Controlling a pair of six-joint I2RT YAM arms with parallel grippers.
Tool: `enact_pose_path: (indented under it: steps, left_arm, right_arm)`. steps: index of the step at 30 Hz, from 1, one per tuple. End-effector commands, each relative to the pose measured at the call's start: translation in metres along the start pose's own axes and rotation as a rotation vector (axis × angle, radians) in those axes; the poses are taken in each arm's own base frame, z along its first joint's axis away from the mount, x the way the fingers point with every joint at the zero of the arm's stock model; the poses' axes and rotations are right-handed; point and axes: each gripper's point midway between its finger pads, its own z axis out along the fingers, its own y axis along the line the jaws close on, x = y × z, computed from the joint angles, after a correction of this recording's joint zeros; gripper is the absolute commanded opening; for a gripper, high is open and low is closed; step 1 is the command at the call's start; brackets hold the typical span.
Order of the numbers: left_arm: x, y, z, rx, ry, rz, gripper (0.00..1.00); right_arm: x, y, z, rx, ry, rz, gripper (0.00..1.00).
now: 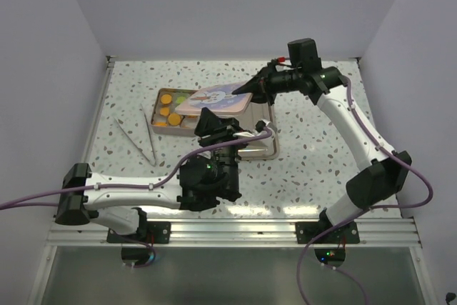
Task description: Pack the cookies
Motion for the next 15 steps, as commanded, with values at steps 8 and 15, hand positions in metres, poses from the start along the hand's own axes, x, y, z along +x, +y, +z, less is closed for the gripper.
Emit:
enact_pose_path:
  steps: [8, 15]
  left_arm:
    - [-0.012, 0.027, -0.014, 0.044, 0.025, -0.207, 0.72]
    - [-0.030, 0.019, -0.032, 0.088, -0.025, -0.233, 0.87]
  right_arm:
    - [-0.037, 0.030, 0.011, -0.074, -0.049, -0.313, 0.00]
    - [-0.073, 0.025, 0.010, -0.094, -0.101, -0.323, 0.00]
